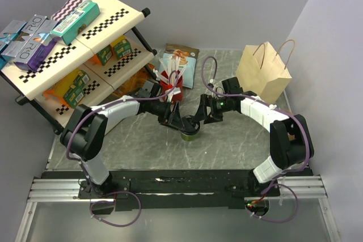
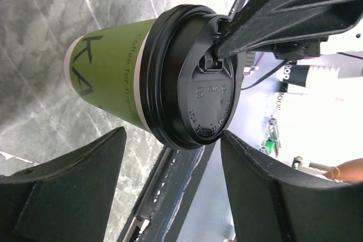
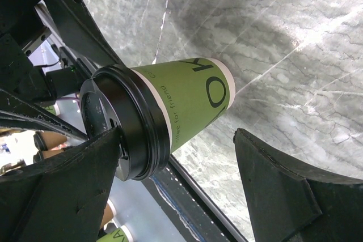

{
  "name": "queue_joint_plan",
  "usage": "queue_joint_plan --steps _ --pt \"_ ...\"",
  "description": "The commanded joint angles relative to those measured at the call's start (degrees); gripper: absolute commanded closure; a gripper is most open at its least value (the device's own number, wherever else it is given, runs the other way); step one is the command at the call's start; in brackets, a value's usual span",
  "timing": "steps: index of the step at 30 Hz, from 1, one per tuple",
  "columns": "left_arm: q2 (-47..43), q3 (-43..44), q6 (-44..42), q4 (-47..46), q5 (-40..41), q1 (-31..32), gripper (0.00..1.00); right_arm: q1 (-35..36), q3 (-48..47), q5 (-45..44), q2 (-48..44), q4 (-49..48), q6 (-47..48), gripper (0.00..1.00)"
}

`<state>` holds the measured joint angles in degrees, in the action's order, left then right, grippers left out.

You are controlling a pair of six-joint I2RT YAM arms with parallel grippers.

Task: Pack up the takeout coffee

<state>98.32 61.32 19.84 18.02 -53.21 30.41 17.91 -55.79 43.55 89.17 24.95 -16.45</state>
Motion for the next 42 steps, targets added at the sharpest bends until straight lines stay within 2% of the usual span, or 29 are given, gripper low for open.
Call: queue_joint_plan --steps 1,6,13,19,28,42 --pt "0.8 1.2 1.6 -2.5 -1.5 -0.1 0.28 0.4 1.1 -0.9 -1.1 -0.7 0.5 0.13" --pt "1.7 1.4 0.1 0.5 1.7 -0.1 0.30 0.0 1.9 -1.2 -1.5 -0.8 0.0 0.13" --pt "3.5 0.6 -2.3 5.0 6.9 -0.1 0.41 -0.6 2.8 -1.2 -0.9 -1.5 -0.8 0.12" --pt "5.2 0.3 -3.6 6.9 12.0 -0.1 0.47 -0.8 3.1 -1.4 -0.8 -1.7 -1.0 0.12" --pt "9.6 2.3 -5.0 9.2 17.1 -0.2 0.48 -0.9 4.5 -1.5 -0.9 -2.2 -1.5 0.12" --pt "14.8 2.3 -5.1 10.5 26.0 -0.3 0.56 -1.1 4.1 -1.3 0.6 -3.2 -2.5 0.12"
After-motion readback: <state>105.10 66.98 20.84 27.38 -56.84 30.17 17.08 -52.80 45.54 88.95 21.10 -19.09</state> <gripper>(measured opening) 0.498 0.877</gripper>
